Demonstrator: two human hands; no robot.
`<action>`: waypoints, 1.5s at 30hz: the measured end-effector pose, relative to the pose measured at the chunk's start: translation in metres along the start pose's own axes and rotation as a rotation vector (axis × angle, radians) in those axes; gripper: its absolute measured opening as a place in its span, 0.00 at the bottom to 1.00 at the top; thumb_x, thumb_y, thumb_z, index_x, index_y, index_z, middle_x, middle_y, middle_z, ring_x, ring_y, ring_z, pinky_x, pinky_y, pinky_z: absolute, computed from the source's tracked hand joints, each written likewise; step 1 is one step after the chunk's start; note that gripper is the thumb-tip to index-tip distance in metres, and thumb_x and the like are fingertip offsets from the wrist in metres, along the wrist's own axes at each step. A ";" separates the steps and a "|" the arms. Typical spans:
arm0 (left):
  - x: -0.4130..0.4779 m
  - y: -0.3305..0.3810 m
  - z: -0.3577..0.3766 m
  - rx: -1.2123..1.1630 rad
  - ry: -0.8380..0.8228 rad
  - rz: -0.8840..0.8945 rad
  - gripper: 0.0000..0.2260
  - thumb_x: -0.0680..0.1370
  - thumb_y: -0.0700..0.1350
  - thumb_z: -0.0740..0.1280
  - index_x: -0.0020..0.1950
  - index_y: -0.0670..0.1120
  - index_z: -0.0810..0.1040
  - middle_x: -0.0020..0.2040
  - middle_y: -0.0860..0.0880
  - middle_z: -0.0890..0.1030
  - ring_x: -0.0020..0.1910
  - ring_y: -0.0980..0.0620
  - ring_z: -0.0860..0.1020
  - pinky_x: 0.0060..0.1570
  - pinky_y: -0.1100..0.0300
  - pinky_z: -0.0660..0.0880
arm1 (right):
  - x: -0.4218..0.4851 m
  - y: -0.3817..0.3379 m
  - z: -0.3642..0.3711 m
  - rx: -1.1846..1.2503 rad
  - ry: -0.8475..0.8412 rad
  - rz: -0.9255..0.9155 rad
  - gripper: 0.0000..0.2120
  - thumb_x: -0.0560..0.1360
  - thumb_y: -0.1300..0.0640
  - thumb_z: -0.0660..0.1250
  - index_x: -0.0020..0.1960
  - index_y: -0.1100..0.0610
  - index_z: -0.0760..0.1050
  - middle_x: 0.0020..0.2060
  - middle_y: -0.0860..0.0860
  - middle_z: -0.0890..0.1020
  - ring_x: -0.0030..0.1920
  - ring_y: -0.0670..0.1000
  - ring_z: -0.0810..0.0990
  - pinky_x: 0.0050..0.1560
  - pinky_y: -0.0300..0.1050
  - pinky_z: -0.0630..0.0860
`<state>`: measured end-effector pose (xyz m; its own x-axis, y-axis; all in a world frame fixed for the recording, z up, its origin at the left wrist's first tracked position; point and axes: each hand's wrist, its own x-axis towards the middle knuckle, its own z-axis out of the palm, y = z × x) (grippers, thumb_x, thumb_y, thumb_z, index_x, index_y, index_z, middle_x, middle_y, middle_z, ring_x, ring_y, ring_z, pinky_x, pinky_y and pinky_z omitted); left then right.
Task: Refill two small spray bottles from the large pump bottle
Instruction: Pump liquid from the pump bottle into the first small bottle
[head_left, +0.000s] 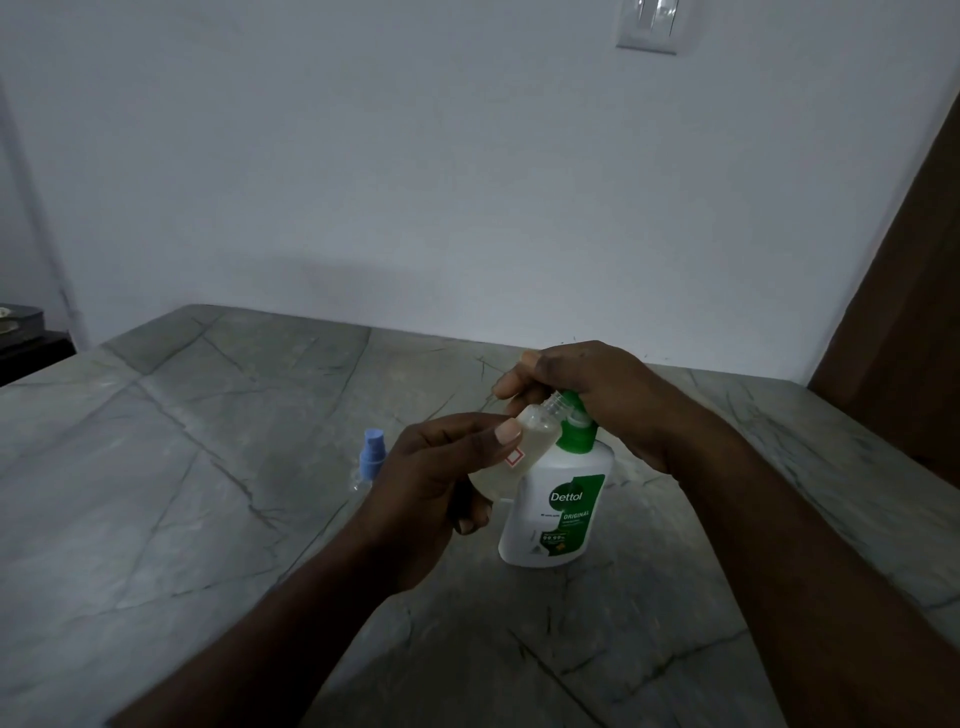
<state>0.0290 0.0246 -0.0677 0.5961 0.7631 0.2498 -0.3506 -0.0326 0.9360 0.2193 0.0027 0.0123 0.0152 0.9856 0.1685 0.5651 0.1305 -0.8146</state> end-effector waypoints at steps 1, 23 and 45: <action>0.000 0.000 0.000 0.000 -0.005 0.005 0.12 0.74 0.51 0.72 0.51 0.44 0.87 0.42 0.44 0.82 0.28 0.53 0.72 0.23 0.63 0.66 | 0.000 0.000 0.000 0.002 0.000 0.008 0.18 0.85 0.50 0.59 0.50 0.55 0.87 0.48 0.51 0.88 0.52 0.55 0.86 0.63 0.60 0.78; 0.001 -0.004 -0.002 0.014 -0.002 -0.003 0.12 0.74 0.49 0.71 0.51 0.42 0.86 0.40 0.44 0.82 0.27 0.50 0.72 0.23 0.62 0.66 | -0.005 -0.003 0.006 -0.045 -0.033 0.065 0.20 0.86 0.52 0.56 0.55 0.57 0.86 0.54 0.52 0.87 0.56 0.55 0.85 0.67 0.59 0.76; 0.002 -0.006 -0.004 -0.017 -0.015 0.009 0.13 0.74 0.47 0.71 0.54 0.41 0.86 0.44 0.42 0.82 0.29 0.50 0.73 0.24 0.62 0.68 | -0.003 -0.001 0.004 0.010 0.007 0.031 0.19 0.85 0.52 0.57 0.50 0.54 0.87 0.46 0.51 0.88 0.51 0.56 0.86 0.63 0.62 0.79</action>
<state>0.0293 0.0288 -0.0737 0.6036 0.7528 0.2624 -0.3681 -0.0287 0.9293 0.2151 0.0003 0.0105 0.0388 0.9883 0.1472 0.5562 0.1010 -0.8249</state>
